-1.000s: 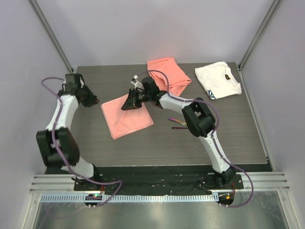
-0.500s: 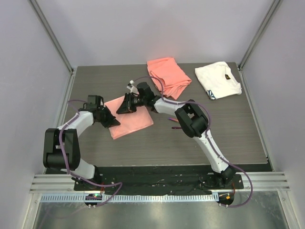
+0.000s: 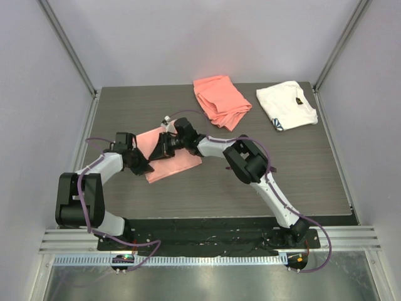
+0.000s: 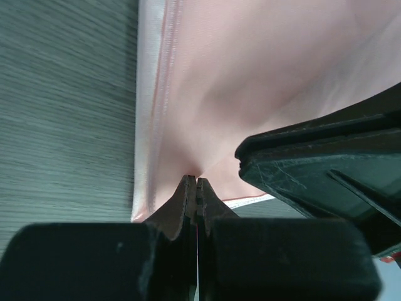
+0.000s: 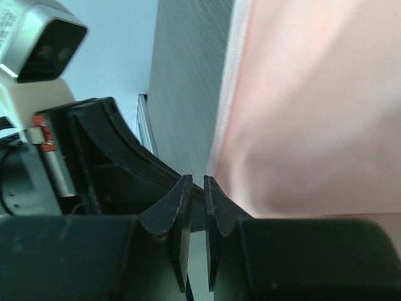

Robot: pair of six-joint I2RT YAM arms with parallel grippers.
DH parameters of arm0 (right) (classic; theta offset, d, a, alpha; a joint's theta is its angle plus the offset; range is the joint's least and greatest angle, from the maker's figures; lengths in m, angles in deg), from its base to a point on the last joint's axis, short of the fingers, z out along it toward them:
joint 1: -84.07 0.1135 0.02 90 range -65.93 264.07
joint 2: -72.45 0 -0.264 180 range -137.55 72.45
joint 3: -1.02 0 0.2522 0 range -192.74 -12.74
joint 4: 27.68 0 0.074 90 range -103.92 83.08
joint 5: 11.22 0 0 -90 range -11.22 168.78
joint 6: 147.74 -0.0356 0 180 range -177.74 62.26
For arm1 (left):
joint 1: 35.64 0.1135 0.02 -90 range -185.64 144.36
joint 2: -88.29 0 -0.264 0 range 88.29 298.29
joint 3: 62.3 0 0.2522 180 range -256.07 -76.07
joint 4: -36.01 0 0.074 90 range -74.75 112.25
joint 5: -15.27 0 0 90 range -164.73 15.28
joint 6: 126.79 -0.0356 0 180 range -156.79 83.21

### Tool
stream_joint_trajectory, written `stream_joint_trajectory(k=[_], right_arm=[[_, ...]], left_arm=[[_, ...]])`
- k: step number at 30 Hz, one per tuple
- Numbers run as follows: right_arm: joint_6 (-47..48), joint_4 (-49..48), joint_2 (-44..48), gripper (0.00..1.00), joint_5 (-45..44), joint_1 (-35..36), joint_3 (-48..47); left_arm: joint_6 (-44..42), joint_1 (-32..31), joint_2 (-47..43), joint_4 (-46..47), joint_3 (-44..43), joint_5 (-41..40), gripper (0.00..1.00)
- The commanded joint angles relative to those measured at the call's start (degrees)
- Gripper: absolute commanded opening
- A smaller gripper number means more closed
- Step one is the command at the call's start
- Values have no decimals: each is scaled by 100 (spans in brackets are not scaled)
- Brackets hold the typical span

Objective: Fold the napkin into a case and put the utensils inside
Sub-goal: Smooth out the upper triangle-folded napkin at the center of the board.

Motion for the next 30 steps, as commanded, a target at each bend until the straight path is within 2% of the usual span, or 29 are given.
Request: stream_joint_trajectory(k=[1,4,8,11,15,18,23,24,25,30], right_arm=[[-41,-256,-152,19,55,-12,-133],[29,-186,-284,20,12,-47,-221],[64,-203,-345,32,-15,-188,-186],[143,-159,-381,41,-33,-329,-177],[214,-72,-424,52,-50,-531,-265],[310,60,-495,61,-85,-680,-405],[424,122,-740,78,-120,-1013,-756],[468,174,-793,79,-129,-1041,-861],[617,514,-1124,81,-103,-1197,-1385],[635,728,-1575,82,-68,-1427,-2127]], left_arm=[[97,11,-84,-3,56,-346,0],[115,11,48,31,91,-320,0],[220,11,31,215,266,-285,0],[369,11,-84,391,495,-276,11],[475,20,-119,410,671,-320,34],[449,28,48,313,662,-355,45],[554,29,-13,506,952,-285,55],[563,37,-48,541,1004,-276,58],[555,46,-101,602,1101,-241,60],[625,55,-180,743,1260,-179,63]])
